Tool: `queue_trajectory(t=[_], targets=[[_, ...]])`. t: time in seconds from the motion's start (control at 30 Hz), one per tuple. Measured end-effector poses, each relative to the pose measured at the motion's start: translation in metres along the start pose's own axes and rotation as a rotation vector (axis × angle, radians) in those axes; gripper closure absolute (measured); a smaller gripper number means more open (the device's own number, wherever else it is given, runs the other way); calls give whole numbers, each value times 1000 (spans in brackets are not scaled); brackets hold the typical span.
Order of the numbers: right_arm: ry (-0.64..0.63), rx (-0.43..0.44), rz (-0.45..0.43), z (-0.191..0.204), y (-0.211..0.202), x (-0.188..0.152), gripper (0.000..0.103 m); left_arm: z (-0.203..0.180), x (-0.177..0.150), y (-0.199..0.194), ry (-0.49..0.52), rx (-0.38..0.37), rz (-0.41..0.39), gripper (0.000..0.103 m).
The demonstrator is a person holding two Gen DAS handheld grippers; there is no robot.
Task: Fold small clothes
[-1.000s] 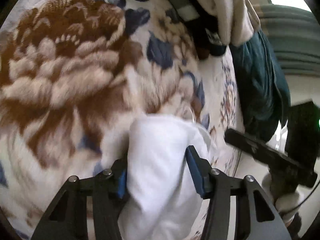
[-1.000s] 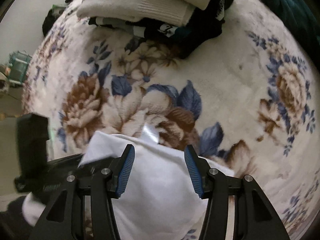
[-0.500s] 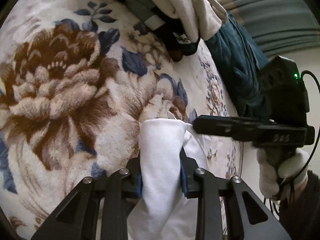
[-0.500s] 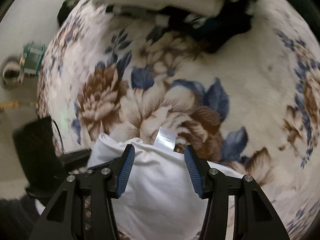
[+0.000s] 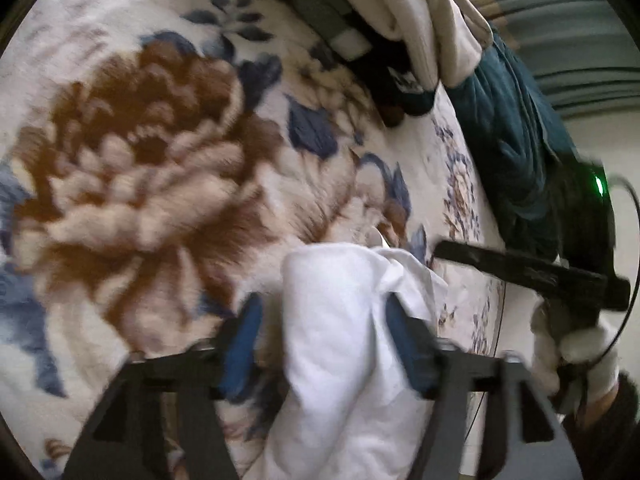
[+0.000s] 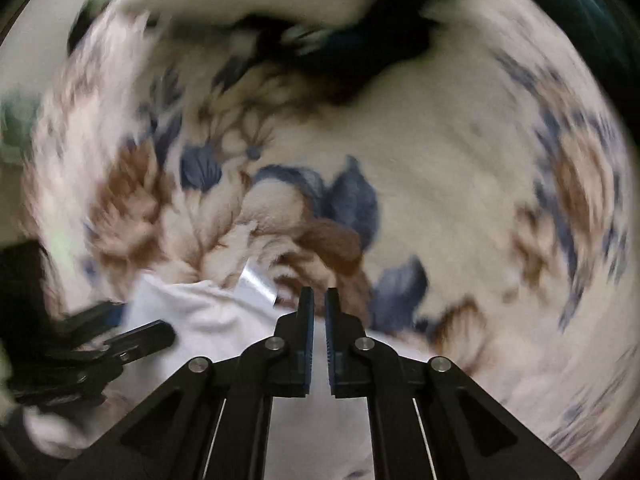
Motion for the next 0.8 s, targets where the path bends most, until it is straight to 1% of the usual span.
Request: queue_trajectory(t=[0.03,0.07,0.1,0.13,0.17,0.23,0.3,0.37,0.4,0.43,0.47,0.5,0.53,0.63,0.67,0.7,0.77,0.8], targets=[[72,36,-12,-8,-11,-7,92,2,2,-4,3,9,-6,30],[105,48,-25,-13,-17,-13,81,3,6,-9,13,23,-14,30],[134,54,-37,-19,-23,-20,70,5,9,-14,29,49,-24,27],[169,39,-43,-30,-28,-30,66,6,12,-18,44,70,-33,24],[189,33,-41,-35,-29,-37,62,7,15,-22,59,87,-46,23],[242,30,-17,-48,-23,-57,62,7,21,-29,85,116,-72,23],[279,19,8,-59,-11,-69,62,6,24,-30,110,151,-84,22],[342,-12,37,-73,5,-81,62,3,23,-26,138,171,-80,21],[368,-6,43,-76,10,-85,62,1,21,-23,144,173,-71,21],[427,20,35,-78,14,-88,62,-1,18,-19,147,175,-56,21],[467,44,11,-78,15,-88,73,-3,14,-14,151,173,-38,21],[509,64,-29,-78,12,-87,97,-6,12,-11,154,173,-29,21],[517,60,-42,-78,11,-87,97,-9,9,-7,165,173,-21,21],[552,-6,-125,-93,-6,-89,98,-13,7,7,199,186,7,21],[560,-28,-126,-100,-8,-92,100,-13,6,12,199,189,19,21],[574,-29,-120,-106,-9,-97,100,-12,6,16,193,190,36,21],[631,28,-99,-113,-12,-104,99,-10,4,17,183,200,55,21],[655,63,-85,-113,-14,-105,97,-12,4,15,178,187,53,21]])
Point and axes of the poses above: each gripper's, at about its wrist camera, not at the fingertips, and y roughly the way its jaws point, z to its left, x to its top, the point moved 10 cm from there along y, roughly the way its jaws point, and after that the axes turned 13 degrees about -z, right-handed, at the moved point
